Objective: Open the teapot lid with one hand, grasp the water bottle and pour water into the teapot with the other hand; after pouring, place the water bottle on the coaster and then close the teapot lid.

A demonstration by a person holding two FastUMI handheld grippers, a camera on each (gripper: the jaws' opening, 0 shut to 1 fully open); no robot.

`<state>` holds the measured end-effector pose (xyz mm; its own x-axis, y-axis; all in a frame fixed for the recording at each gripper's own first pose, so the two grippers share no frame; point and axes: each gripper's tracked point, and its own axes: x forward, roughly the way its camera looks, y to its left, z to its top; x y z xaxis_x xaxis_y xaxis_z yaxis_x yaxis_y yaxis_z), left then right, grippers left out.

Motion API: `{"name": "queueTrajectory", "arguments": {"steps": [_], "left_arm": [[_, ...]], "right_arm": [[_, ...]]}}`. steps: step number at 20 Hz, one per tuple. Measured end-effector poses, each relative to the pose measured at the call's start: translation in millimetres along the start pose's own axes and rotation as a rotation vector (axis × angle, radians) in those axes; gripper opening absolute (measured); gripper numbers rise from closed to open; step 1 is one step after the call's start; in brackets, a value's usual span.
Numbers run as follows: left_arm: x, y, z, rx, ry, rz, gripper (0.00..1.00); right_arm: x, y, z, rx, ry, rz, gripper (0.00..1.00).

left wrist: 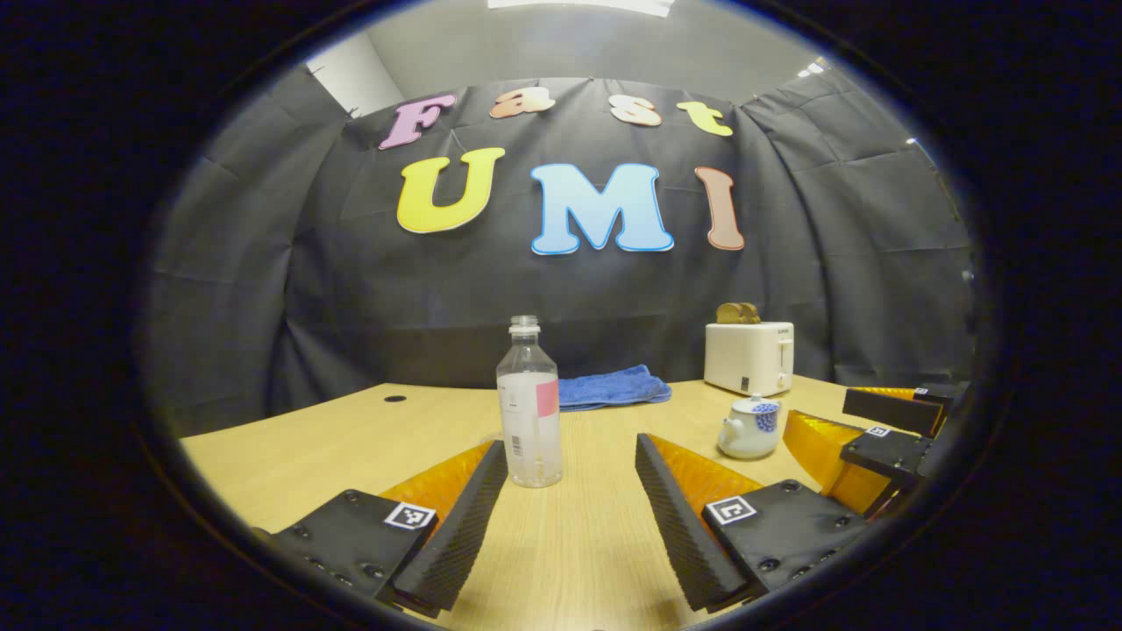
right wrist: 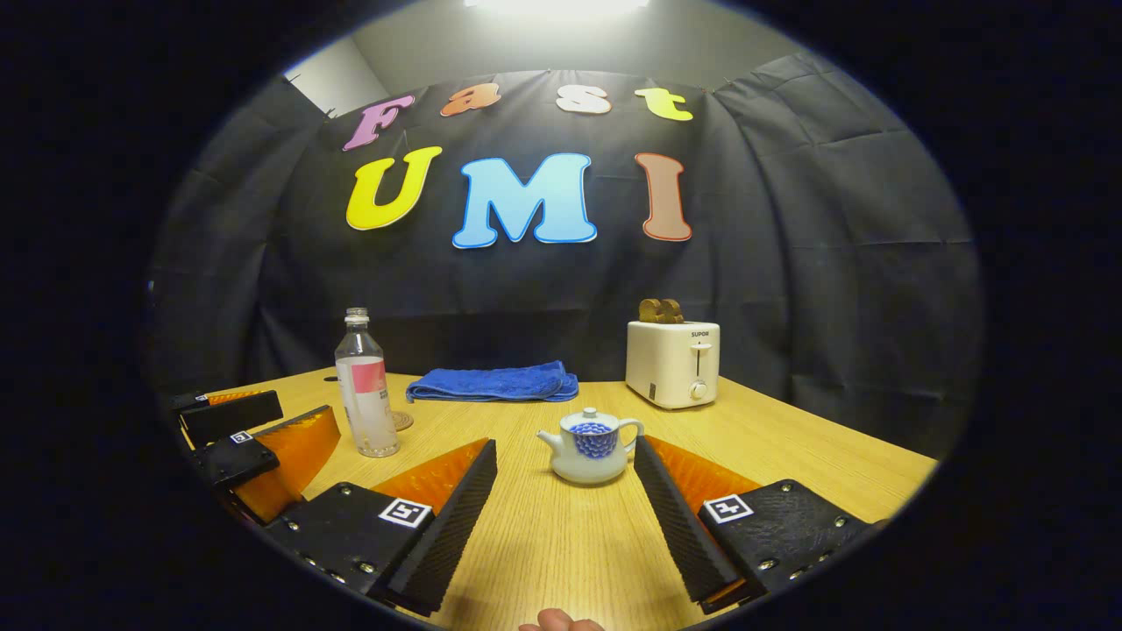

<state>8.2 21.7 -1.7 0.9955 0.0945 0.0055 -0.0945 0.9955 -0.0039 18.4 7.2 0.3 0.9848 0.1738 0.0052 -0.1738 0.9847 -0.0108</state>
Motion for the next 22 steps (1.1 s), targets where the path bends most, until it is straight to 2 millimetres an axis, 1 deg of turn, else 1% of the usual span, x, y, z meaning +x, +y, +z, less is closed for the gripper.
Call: {"name": "queueTrajectory", "arguments": {"steps": [10,11,13,14,15,16,17,19,22], "left_arm": [[2.2,-4.7,0.6,0.001,0.004,-0.014,1.0],[5.2,-11.3,-0.3,0.012,0.016,-0.047,1.0],[10.5,-22.8,2.8,0.004,0.01,-0.086,1.0],[17.1,-21.9,-0.2,-0.002,0.007,-0.081,1.0],[17.1,-15.6,3.2,0.0,-0.008,-0.064,1.0],[13.2,-12.0,-0.1,-0.004,0.0,-0.048,1.0],[14.2,-9.2,0.9,0.0,-0.003,-0.033,1.0],[20.0,-5.9,1.7,-0.002,-0.001,-0.021,1.0],[26.2,-2.7,0.8,-0.002,0.0,-0.017,1.0]], "right_arm": [[2.4,-0.9,-0.1,0.0,-0.001,0.005,0.97],[4.2,-3.1,-1.0,0.0,0.002,-0.004,0.97],[5.7,-0.9,0.4,-0.001,-0.003,0.004,0.97],[9.0,-3.5,-0.1,-0.001,-0.005,0.0,0.97],[11.3,-4.9,0.1,-0.001,-0.003,-0.003,0.97],[14.8,-6.5,0.1,0.0,-0.004,-0.006,0.97],[18.0,-7.2,0.4,0.002,-0.004,-0.005,0.97],[25.5,-8.0,0.7,0.0,-0.003,0.004,0.97],[36.6,-7.8,-4.4,-0.008,0.034,0.029,0.97]]}}
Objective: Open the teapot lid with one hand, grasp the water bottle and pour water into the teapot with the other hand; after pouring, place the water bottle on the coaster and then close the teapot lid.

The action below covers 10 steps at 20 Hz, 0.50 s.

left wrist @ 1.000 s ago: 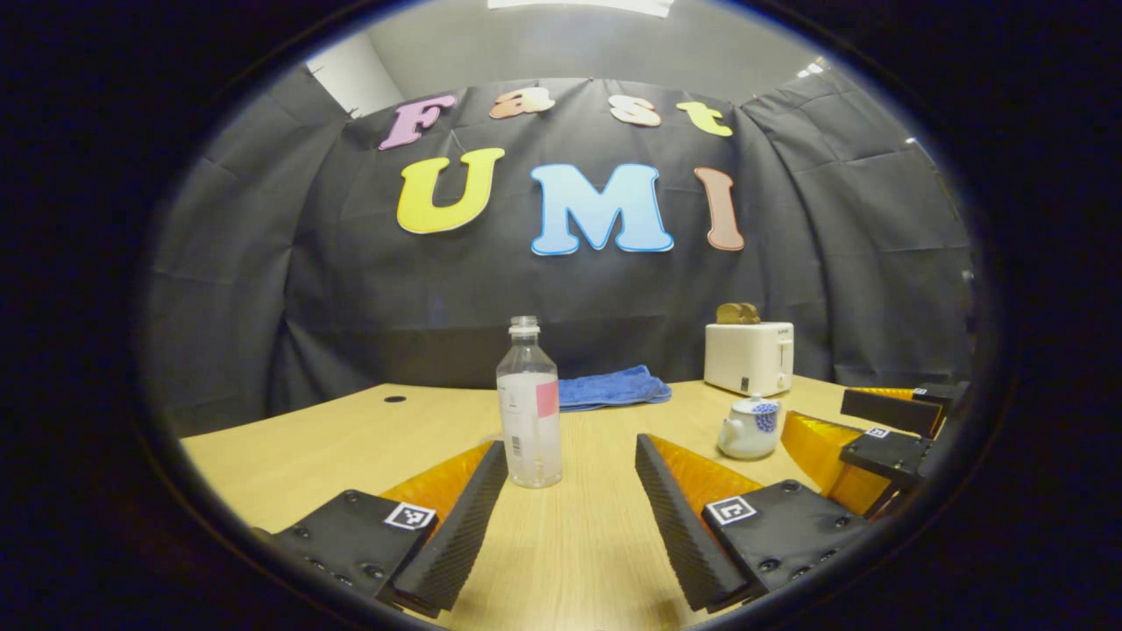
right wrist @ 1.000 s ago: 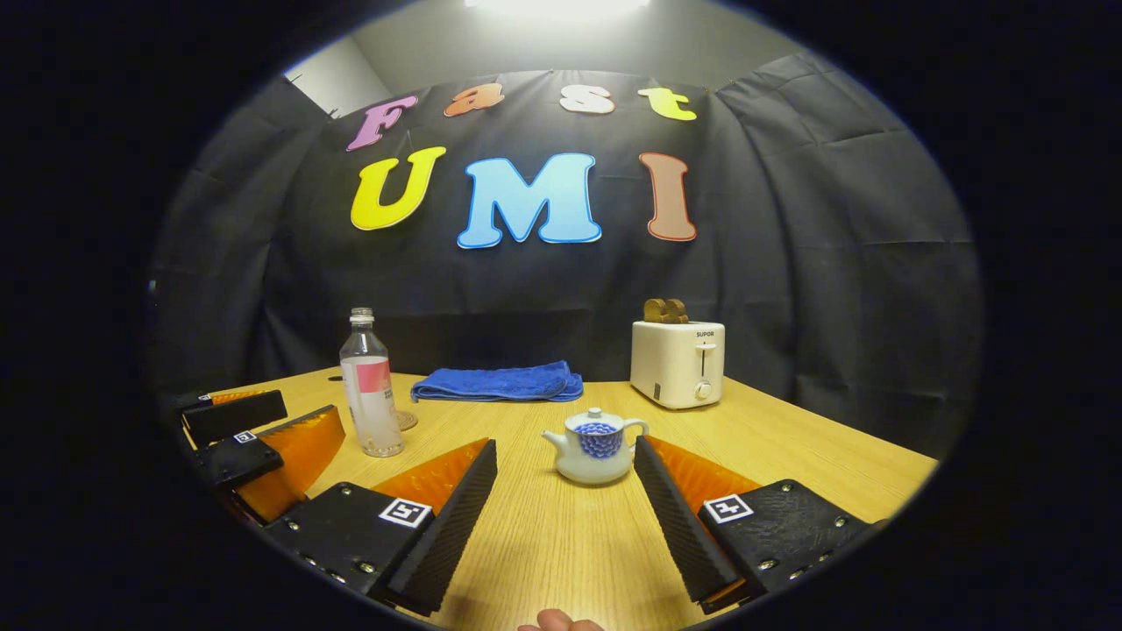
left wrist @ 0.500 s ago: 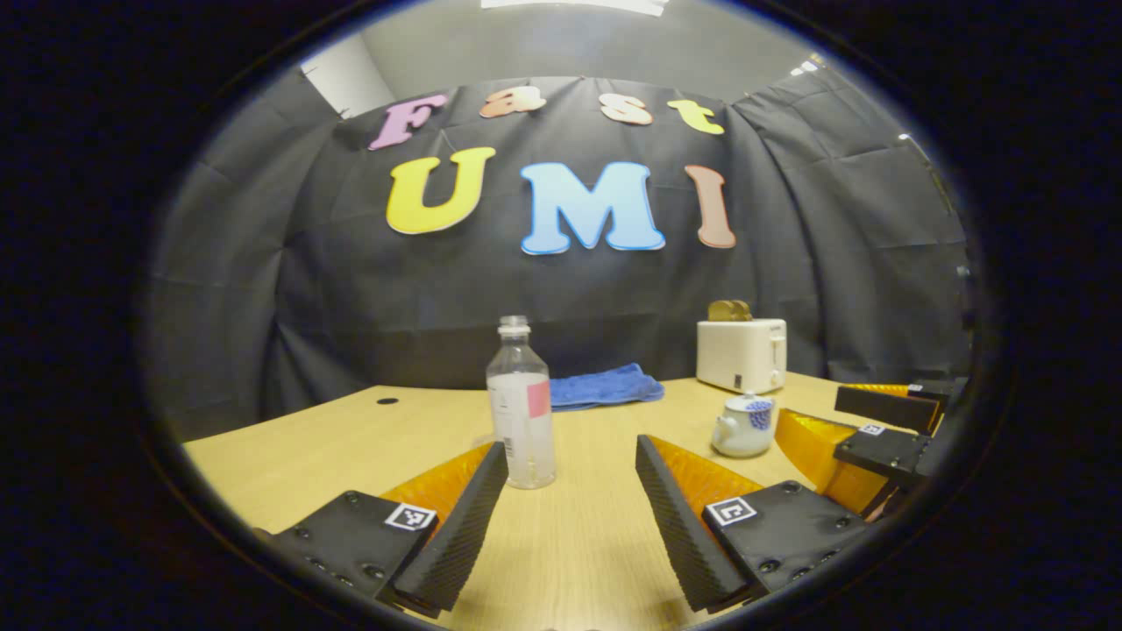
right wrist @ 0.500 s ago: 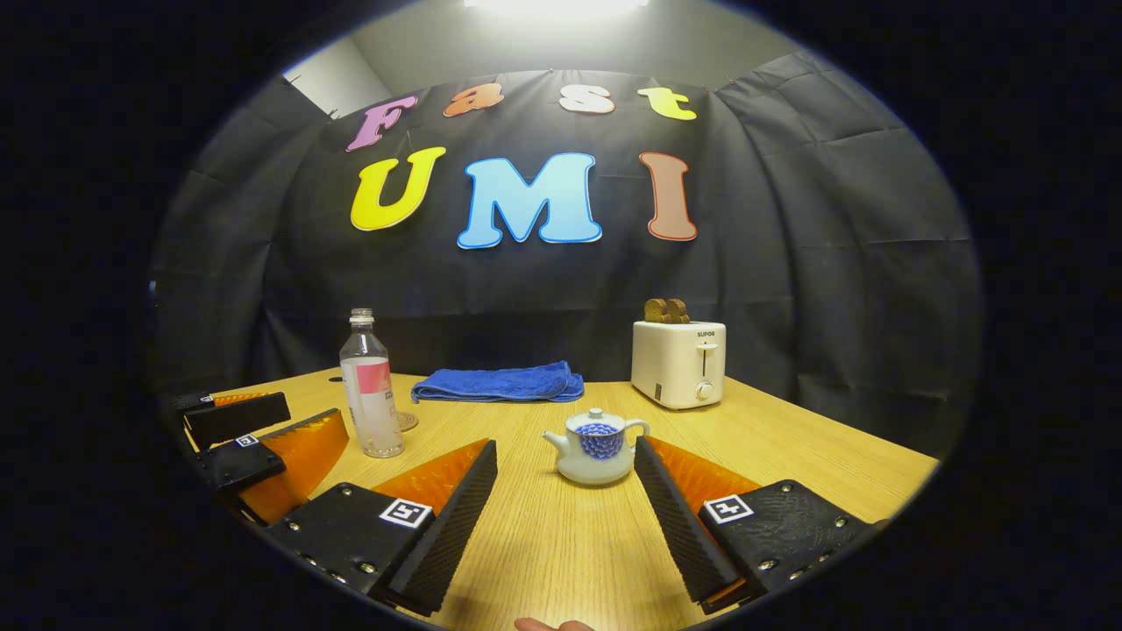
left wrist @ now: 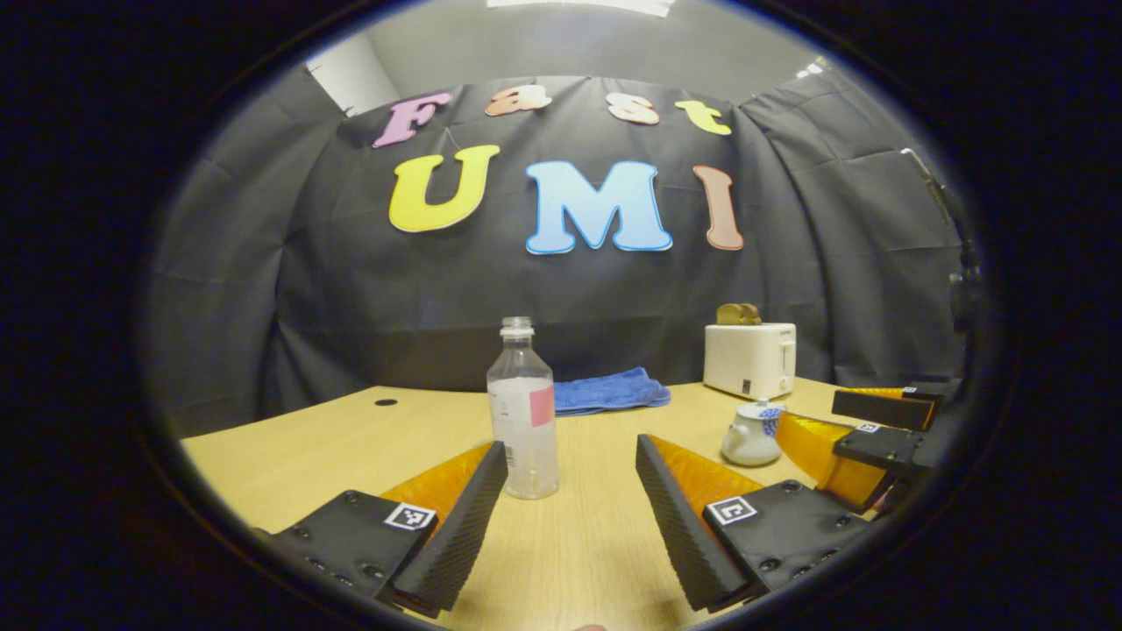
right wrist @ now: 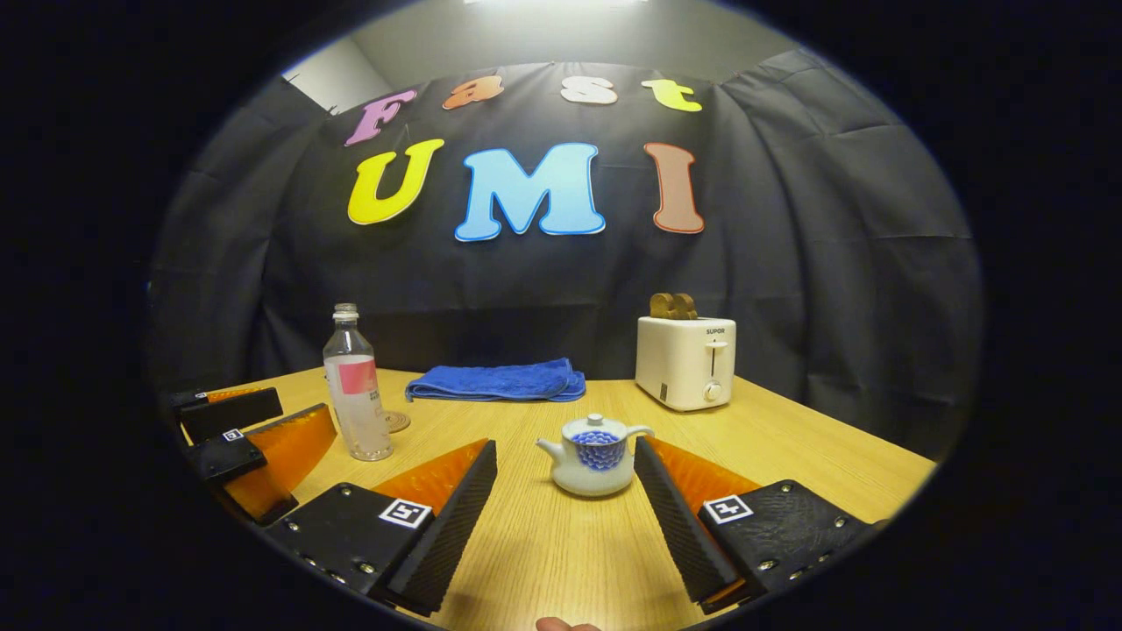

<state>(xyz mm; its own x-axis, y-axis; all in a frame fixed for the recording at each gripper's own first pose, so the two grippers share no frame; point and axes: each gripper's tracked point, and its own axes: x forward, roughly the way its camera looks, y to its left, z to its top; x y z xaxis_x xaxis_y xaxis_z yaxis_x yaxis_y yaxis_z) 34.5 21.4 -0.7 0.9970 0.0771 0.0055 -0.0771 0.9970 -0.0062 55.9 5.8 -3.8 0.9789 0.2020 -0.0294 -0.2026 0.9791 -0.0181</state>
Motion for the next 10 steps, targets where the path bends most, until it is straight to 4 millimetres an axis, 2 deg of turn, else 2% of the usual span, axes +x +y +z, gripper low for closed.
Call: {"name": "queueTrajectory", "arguments": {"steps": [2,7,10], "left_arm": [[3.3,-0.1,3.3,0.008,-0.003,-0.006,1.0],[17.2,7.2,34.8,0.04,-0.051,-0.004,1.0],[32.4,10.3,32.5,0.019,-0.029,-0.013,1.0]], "right_arm": [[7.0,-2.1,0.3,0.014,0.018,0.005,0.96],[39.1,-18.6,17.5,0.005,0.019,-0.033,0.94],[62.5,-22.5,16.7,0.027,0.053,-0.037,0.93]]}}
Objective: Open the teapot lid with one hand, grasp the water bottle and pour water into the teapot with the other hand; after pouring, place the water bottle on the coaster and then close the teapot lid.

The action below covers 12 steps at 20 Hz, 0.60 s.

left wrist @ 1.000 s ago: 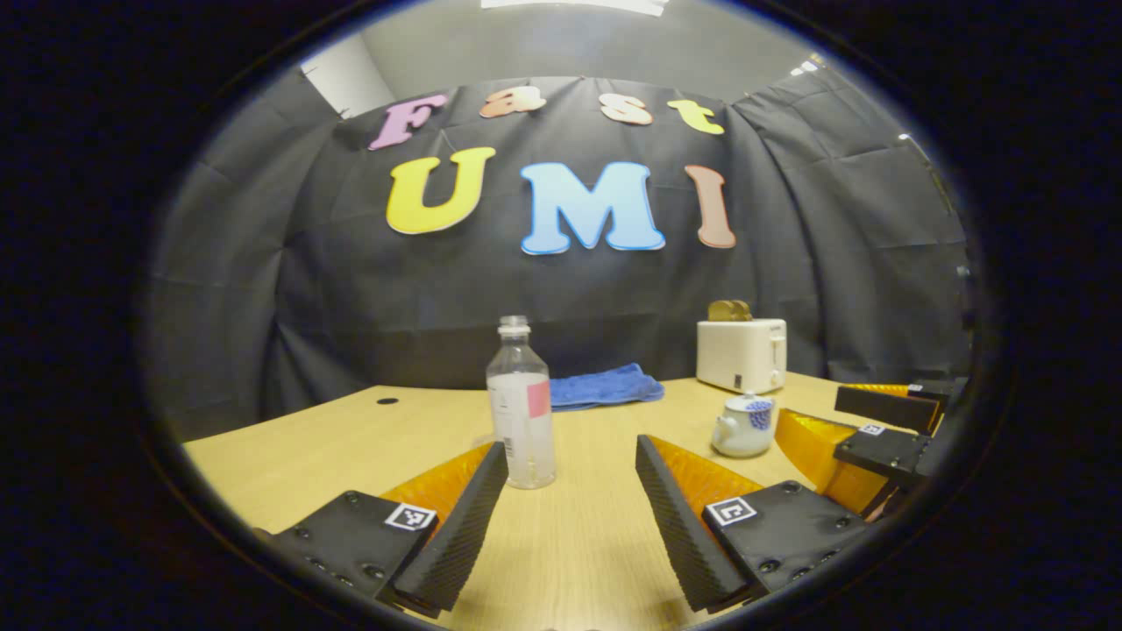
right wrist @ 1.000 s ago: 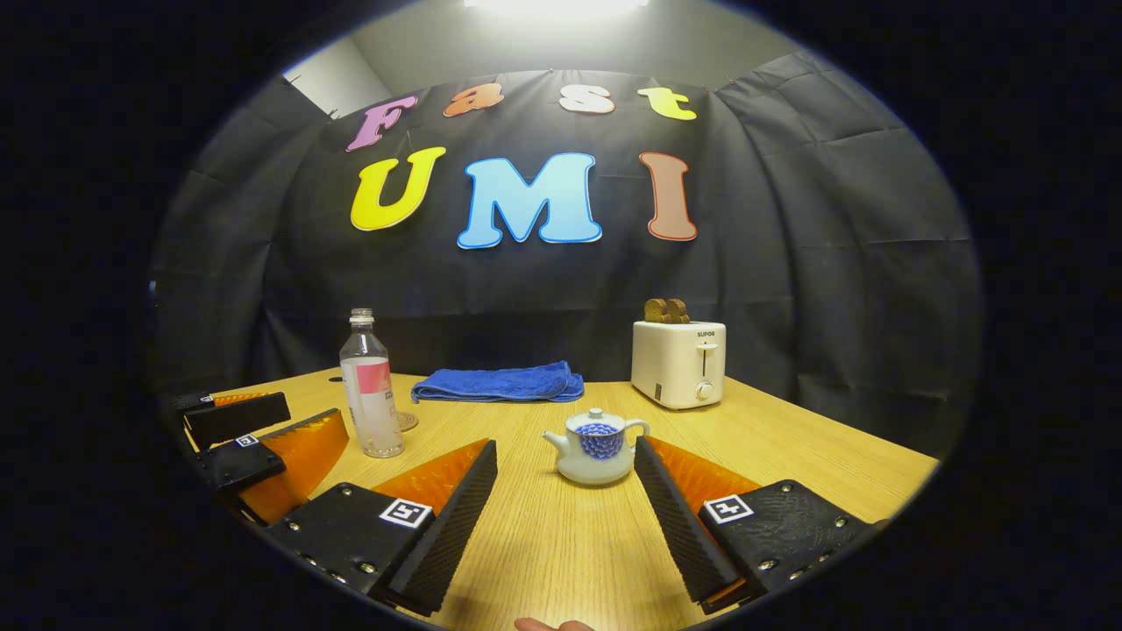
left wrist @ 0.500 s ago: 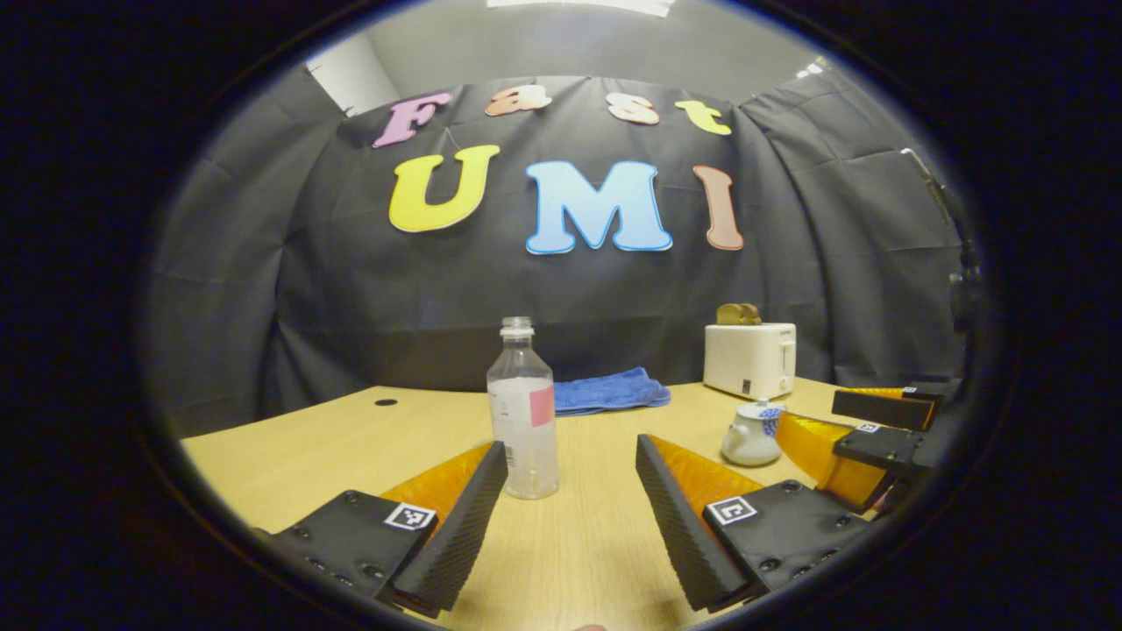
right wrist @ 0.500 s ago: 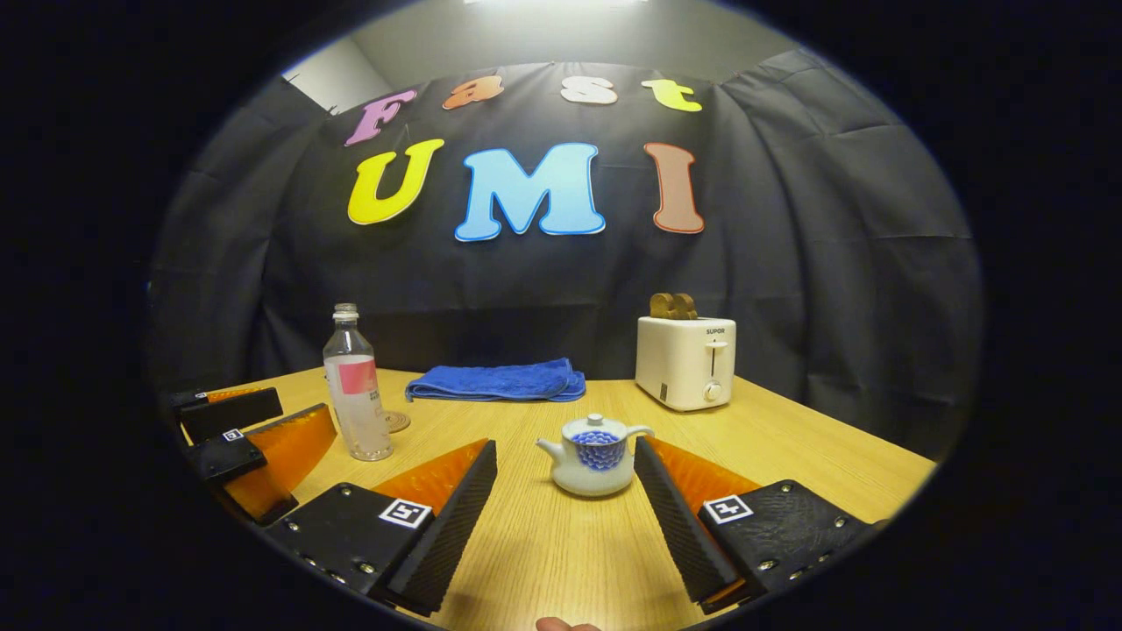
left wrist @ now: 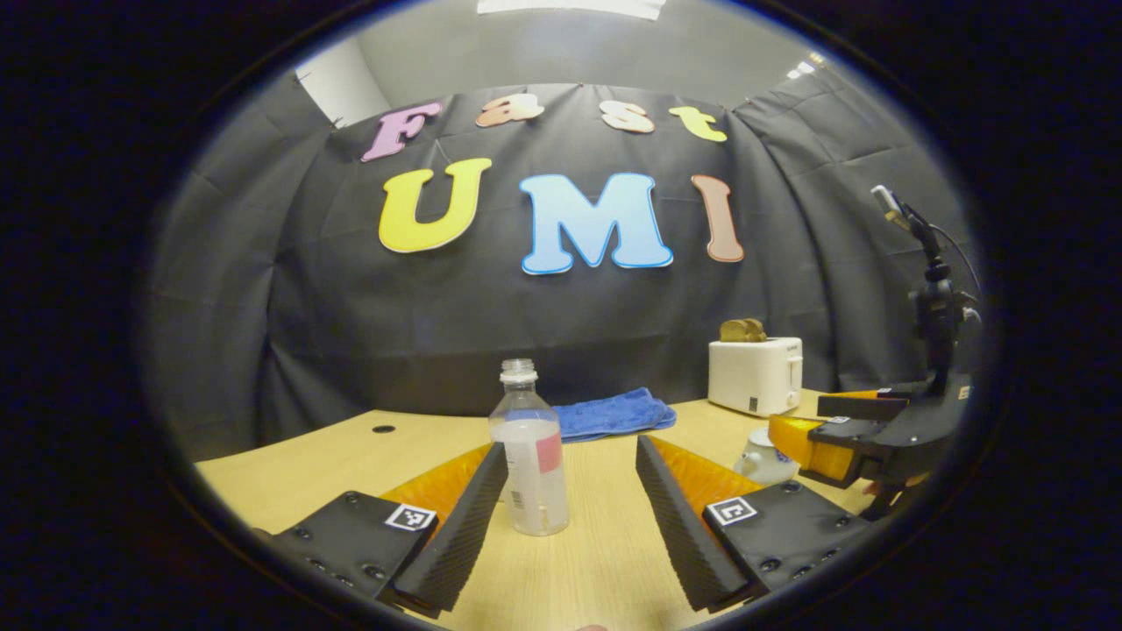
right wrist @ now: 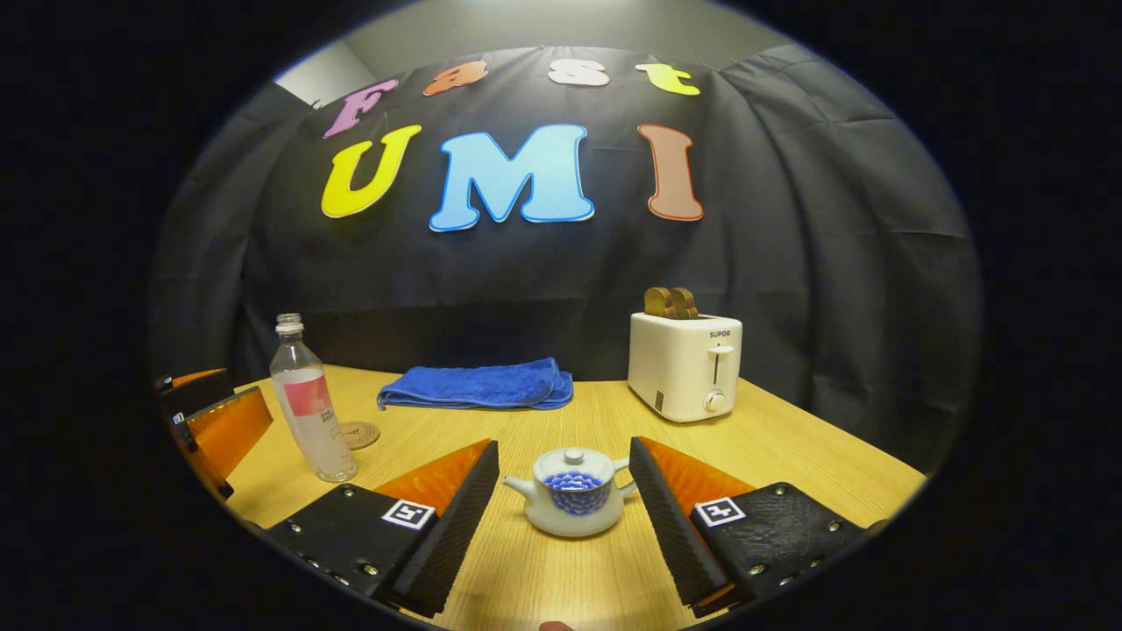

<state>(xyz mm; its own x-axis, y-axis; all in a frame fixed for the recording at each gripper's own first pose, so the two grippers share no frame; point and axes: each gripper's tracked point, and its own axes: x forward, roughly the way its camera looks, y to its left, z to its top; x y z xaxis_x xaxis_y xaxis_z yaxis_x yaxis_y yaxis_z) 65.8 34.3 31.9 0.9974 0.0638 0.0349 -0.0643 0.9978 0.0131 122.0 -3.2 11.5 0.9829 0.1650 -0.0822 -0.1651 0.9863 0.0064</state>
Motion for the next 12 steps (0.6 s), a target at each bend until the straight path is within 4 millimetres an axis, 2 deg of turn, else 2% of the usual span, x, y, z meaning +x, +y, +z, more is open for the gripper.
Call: {"name": "queueTrajectory", "arguments": {"steps": [4,5,8,10,11,12], "left_arm": [[16.8,10.1,-2.5,-0.006,0.014,0.005,1.0],[21.5,10.7,-2.4,-0.02,0.019,0.001,1.0],[31.1,12.7,-9.4,-0.03,0.04,-0.007,1.0],[34.3,13.9,-10.6,-0.017,0.043,-0.01,1.0],[36.1,13.8,-11.0,-0.021,0.042,-0.013,1.0],[36.6,12.8,-11.6,-0.032,0.045,-0.02,1.0]], "right_arm": [[22.0,-2.8,0.8,-0.043,0.009,-0.016,0.91],[26.7,-2.8,1.8,-0.04,0.01,-0.016,0.87],[35.9,-2.9,0.4,-0.043,0.017,-0.021,0.84],[38.6,-3.2,-1.0,-0.044,0.016,-0.022,0.77],[41.3,-3.4,-2.7,-0.036,0.023,-0.021,0.62],[43.5,-2.7,-8.8,-0.039,0.04,-0.022,0.58]]}}
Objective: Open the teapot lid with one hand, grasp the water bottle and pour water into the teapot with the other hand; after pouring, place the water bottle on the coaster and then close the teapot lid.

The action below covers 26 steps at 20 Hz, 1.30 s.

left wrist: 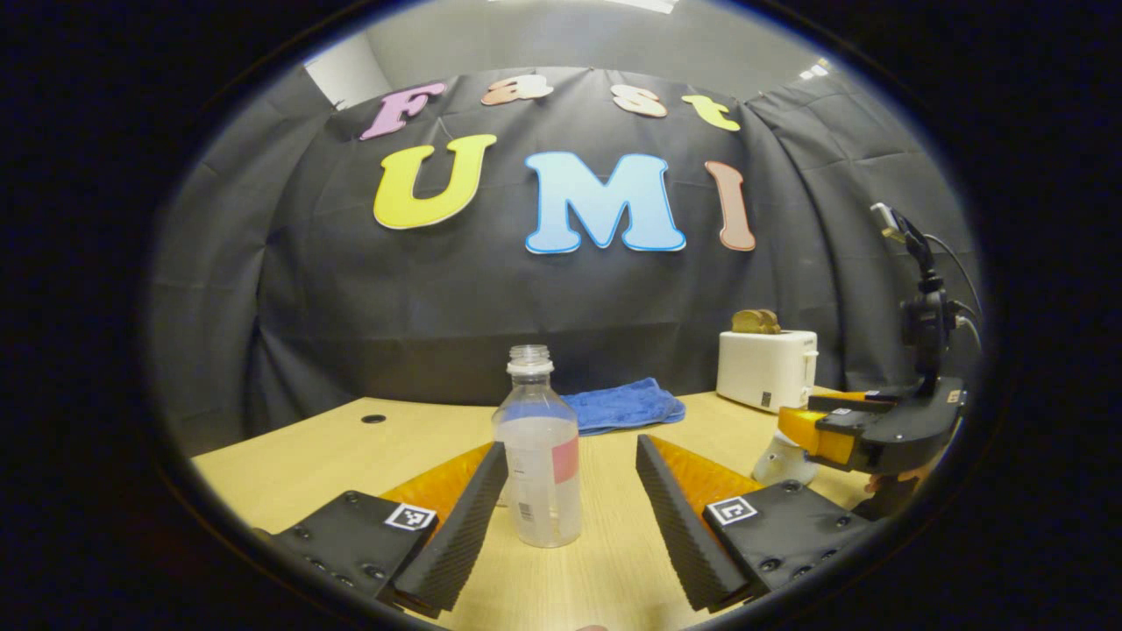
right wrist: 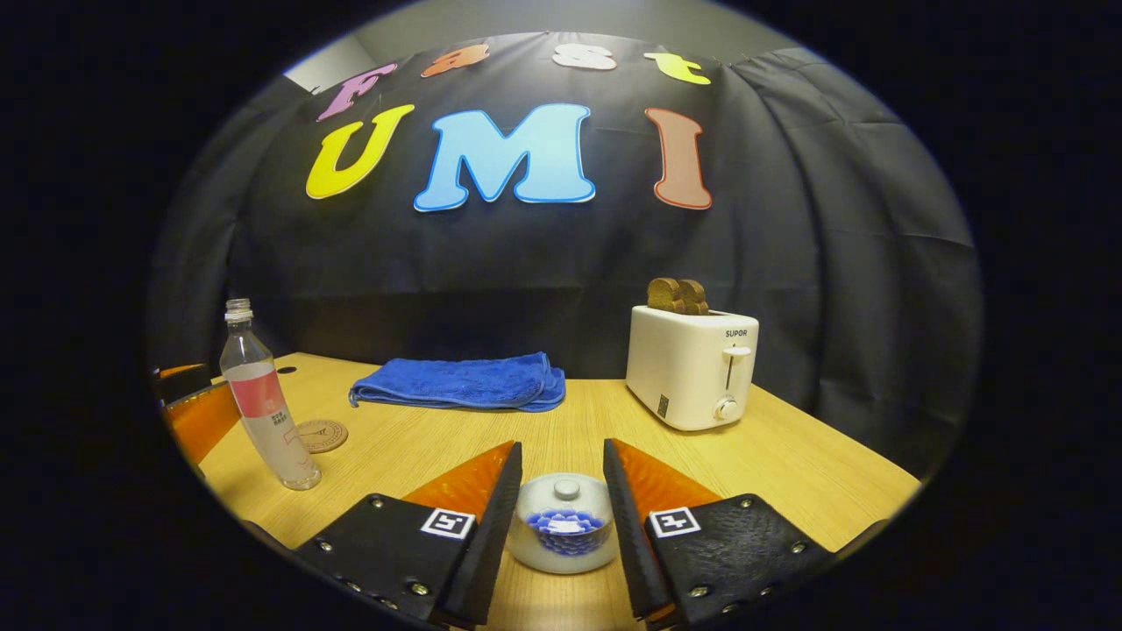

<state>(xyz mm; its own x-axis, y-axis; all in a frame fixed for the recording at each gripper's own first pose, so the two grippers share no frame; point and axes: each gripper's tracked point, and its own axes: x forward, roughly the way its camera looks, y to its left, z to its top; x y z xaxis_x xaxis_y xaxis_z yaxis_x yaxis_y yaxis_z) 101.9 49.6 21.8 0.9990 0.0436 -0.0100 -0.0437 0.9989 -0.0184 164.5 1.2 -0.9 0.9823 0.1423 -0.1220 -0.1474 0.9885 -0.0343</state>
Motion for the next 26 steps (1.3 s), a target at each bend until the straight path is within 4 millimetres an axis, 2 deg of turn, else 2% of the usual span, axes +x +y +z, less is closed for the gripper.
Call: {"name": "queueTrajectory", "arguments": {"steps": [2,3,5,8,9,16,20,26], "left_arm": [[1.3,1.8,-0.1,-0.019,0.004,-0.005,1.0],[0.8,4.4,1.3,-0.025,0.001,-0.002,1.0],[2.7,8.6,1.0,-0.039,0.006,0.002,1.0],[4.8,9.6,-5.2,-0.057,0.019,-0.011,1.0],[5.0,10.9,-6.1,-0.057,0.021,-0.009,1.0],[8.6,8.8,-11.5,-0.067,0.031,-0.016,1.0],[9.6,10.0,-8.7,-0.054,0.022,-0.006,1.0],[18.4,11.6,-12.5,-0.02,0.028,0.021,1.0]], "right_arm": [[0.9,-1.5,-4.8,0.0,0.014,0.003,0.58],[1.6,-2.4,-2.9,0.002,0.016,-0.008,0.4],[3.7,-3.5,-4.1,0.004,0.015,-0.008,0.28],[-3.7,-2.3,-0.3,0.019,0.004,-0.011,0.28],[3.7,-4.1,-2.7,0.009,0.007,-0.011,0.1],[1.5,-2.5,1.7,-0.019,-0.024,0.003,0.1],[-8.2,-5.0,23.8,-0.05,-0.099,-0.016,0.1],[-21.3,7.7,37.5,-0.064,-0.148,0.024,0.1]]}}
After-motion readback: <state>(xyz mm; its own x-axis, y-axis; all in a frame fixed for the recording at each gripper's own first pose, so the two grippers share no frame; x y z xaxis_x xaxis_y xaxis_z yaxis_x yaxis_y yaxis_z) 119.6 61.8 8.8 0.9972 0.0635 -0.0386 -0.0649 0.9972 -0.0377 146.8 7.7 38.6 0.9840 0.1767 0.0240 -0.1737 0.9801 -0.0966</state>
